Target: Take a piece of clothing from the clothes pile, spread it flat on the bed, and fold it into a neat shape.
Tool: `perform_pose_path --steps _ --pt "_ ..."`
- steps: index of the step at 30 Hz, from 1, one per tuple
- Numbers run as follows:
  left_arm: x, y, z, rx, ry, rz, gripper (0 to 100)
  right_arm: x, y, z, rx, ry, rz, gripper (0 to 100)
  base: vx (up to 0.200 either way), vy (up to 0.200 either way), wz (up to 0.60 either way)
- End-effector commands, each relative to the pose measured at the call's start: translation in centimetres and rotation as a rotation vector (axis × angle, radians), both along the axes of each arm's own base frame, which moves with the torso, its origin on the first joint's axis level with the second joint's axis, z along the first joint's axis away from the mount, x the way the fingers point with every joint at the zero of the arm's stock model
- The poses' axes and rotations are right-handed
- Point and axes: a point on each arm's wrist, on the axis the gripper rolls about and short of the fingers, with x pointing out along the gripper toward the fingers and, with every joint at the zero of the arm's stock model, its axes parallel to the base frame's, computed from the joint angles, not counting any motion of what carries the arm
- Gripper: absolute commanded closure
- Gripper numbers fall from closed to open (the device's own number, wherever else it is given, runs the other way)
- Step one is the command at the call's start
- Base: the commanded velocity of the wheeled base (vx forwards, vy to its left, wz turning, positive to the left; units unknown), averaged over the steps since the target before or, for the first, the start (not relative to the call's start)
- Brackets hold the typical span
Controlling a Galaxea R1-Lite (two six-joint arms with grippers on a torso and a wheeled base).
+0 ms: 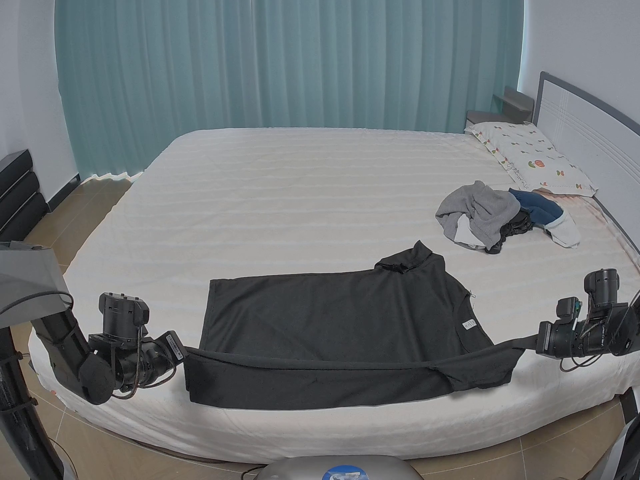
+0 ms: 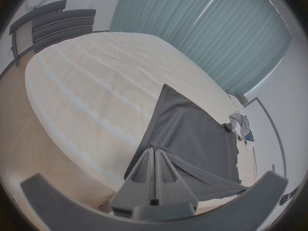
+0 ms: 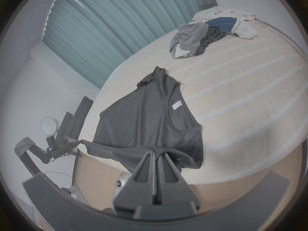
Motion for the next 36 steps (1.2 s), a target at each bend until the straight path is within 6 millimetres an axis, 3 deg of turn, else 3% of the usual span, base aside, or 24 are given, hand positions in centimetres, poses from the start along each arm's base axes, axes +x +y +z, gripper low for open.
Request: perform_pose_path --steps 1,19,29,30,32,33,36 --pt "0.9 -0.1 -1.2 -0.003 0.026 0.008 100 1.4 0.3 -0.9 0.008 0.024 0.006 100 0.0 0.0 0.0" --pt "3.8 -0.5 -4.0 -0.007 0.047 0.021 100 5.5 0.2 -3.9 0.042 0.082 -0.029 100 0.0 0.0 0.0" --pt "4.6 -0.7 -4.2 -0.014 0.034 0.026 100 6.5 0.3 -6.1 0.052 0.077 -0.035 100 0.0 0.0 0.0" --pt "4.6 -0.7 -4.2 -0.017 0.033 0.029 0 6.6 0.3 -6.2 0.058 0.076 -0.04 100 0.0 0.0 0.0" --pt "4.7 -0.7 -4.3 -0.017 0.033 0.029 0 6.6 0.5 -6.3 0.063 0.075 -0.041 100 0.0 0.0 0.0" --pt "4.7 -0.6 -4.3 -0.013 0.034 0.034 0 6.7 0.6 -6.3 0.07 0.066 -0.047 0 0.0 0.0 0.0" --pt "4.7 -0.6 -4.3 -0.012 0.034 0.035 0 6.8 0.7 -6.4 0.073 0.058 -0.047 0 0.0 0.0 0.0"
